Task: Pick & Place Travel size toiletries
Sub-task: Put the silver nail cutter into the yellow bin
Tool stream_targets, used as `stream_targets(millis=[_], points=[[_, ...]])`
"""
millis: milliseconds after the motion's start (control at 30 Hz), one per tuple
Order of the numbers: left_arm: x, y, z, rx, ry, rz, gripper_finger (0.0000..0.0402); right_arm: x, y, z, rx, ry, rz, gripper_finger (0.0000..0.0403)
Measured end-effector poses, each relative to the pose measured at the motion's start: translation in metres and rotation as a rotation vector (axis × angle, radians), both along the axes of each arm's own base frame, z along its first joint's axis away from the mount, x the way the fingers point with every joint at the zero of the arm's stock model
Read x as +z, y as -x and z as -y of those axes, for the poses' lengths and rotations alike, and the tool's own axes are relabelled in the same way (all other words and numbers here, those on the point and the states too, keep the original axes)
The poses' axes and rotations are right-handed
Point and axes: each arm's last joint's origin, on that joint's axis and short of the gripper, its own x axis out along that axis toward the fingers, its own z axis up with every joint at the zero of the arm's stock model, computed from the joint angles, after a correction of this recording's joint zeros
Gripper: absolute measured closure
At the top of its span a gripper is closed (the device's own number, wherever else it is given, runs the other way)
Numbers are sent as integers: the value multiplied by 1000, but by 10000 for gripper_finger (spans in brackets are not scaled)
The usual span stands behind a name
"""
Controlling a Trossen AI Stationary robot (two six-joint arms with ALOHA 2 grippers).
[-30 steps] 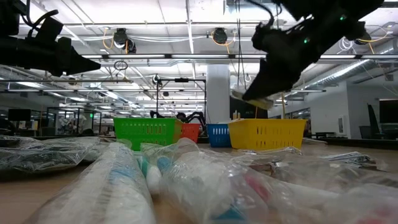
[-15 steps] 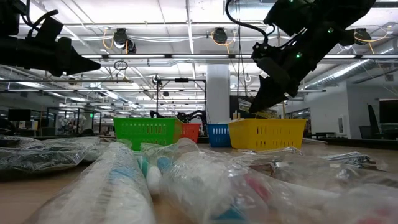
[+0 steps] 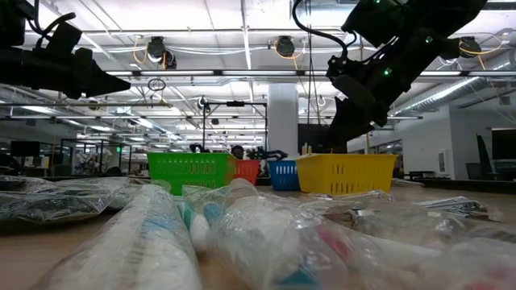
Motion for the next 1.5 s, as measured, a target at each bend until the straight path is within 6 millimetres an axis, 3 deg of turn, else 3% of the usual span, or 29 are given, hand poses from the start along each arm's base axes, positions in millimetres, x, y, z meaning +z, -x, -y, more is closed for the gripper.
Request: stream_targets(millis=[200,333,467,633,900,1167,1333,1500], points=[[0,0,0,0,0,0,401,2,-2,-1,32,16,22,264],[0,0,0,0,0,0,401,9,-10,-15,204,-33,114,266],[0,0,0,0,0,0,401,17,-14,-40,366,-57,201,268],[0,0,0,0,0,0,401,16,-4,-84,518,-79,197,268],[0,0,0,0,0,0,401,-20,0,-133,516,-76,79,266],[0,0,0,0,0,0,401,-58,-8,-134,502,-46,-61,219],[0,0,0,0,0,0,401,-67,-10,-133,496,-50,-89,185],[0,0,0,0,0,0,401,-71,-11,-130,489,-74,-113,183]])
